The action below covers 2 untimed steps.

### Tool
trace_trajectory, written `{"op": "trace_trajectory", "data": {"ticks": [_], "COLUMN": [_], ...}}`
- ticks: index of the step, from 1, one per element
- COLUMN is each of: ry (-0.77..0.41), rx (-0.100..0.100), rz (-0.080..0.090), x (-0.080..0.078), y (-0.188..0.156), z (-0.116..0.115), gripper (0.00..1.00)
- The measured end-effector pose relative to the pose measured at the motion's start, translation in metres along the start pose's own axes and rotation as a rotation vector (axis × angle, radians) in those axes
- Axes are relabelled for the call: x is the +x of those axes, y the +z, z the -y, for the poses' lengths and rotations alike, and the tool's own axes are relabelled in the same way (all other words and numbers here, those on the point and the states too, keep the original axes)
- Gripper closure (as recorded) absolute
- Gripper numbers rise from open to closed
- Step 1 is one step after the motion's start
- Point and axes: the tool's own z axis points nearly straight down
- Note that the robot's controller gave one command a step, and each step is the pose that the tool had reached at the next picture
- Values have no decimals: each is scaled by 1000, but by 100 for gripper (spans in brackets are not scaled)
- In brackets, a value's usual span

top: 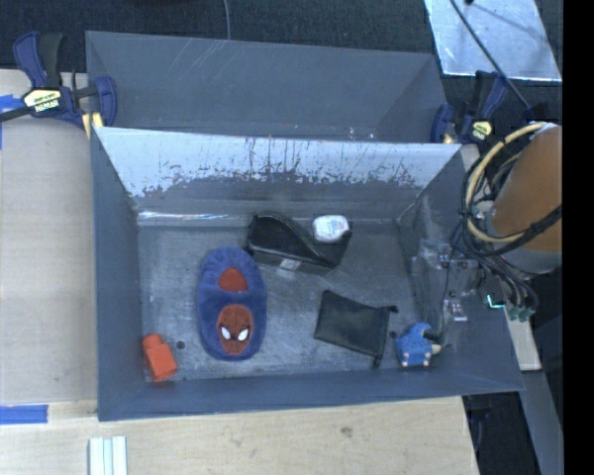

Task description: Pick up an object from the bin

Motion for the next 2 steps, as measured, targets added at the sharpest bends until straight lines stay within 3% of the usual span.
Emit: {"op": "trace_trajectory", "data": {"ticks": [1,2], "ry": [-91,32], "rx": [-3,1], "rz": [0,13], "x": [2,5], "y": [93,58], "z": [-77,-87], "gripper": [0,0]}}
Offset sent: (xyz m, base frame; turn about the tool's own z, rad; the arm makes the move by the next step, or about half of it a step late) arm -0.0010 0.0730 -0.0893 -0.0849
